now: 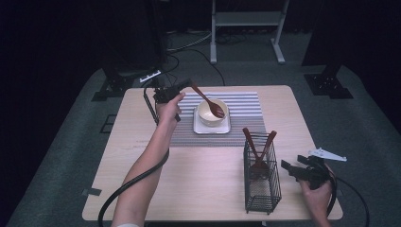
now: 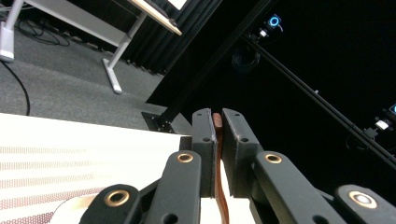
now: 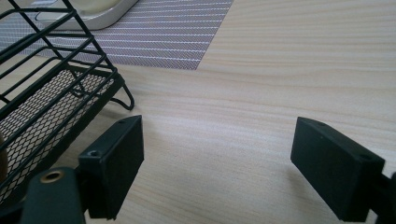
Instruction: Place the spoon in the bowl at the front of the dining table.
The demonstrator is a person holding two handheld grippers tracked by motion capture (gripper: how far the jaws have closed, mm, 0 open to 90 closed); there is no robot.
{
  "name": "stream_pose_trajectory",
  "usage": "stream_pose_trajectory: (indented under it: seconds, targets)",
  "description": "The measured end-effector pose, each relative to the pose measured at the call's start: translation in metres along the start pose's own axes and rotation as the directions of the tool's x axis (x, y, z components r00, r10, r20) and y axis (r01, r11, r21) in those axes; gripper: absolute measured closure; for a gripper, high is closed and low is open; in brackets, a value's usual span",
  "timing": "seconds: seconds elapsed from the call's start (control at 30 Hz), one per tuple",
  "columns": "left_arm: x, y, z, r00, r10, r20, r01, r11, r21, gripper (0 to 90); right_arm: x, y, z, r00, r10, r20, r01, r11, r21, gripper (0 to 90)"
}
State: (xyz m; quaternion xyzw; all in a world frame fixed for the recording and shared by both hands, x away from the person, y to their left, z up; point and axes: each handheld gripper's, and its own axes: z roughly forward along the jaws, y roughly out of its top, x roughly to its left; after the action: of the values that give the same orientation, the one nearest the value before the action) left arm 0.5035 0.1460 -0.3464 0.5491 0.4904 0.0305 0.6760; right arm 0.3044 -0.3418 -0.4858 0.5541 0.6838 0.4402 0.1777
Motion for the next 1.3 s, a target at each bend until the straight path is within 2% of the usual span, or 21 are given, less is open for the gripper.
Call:
stream_pose_trajectory:
  seconds: [1.3]
  targets:
    - [0.018, 0.015, 0.014, 0.9973, -0.021, -0.071, 0.019, 0.9994, -0.029, 84.3, -0.001, 0.000, 0.000, 1.0000, 0.007, -0.002, -0.007, 1.000, -0.002, 16.1]
